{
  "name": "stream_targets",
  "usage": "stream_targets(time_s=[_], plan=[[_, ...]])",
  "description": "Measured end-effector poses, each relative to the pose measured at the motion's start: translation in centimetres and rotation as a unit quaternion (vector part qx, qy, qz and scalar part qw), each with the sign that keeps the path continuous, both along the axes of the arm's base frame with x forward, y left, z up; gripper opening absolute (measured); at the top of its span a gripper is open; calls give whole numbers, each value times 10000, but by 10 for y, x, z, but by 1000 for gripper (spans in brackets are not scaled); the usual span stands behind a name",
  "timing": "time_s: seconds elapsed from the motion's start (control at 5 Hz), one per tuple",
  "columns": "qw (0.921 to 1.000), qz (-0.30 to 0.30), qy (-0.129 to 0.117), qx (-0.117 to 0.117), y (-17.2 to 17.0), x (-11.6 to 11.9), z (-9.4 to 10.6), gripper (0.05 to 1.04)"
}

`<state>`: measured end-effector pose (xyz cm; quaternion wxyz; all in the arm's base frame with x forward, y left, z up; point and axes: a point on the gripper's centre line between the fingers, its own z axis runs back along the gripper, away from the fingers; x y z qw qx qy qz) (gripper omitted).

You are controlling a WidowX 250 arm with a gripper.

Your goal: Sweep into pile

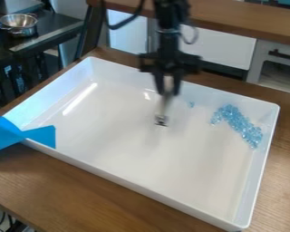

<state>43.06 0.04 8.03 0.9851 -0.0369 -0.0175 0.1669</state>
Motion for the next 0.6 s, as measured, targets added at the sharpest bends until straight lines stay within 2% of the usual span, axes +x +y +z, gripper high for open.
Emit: stream_targets(time_s=[0.2,0.4,0.6], plan=[[9996,37,-135,247,7,4,-2,332],[9985,56,-84,532,0,4,-12,332],[9975,-9,79,705,-21,2,-26,332]])
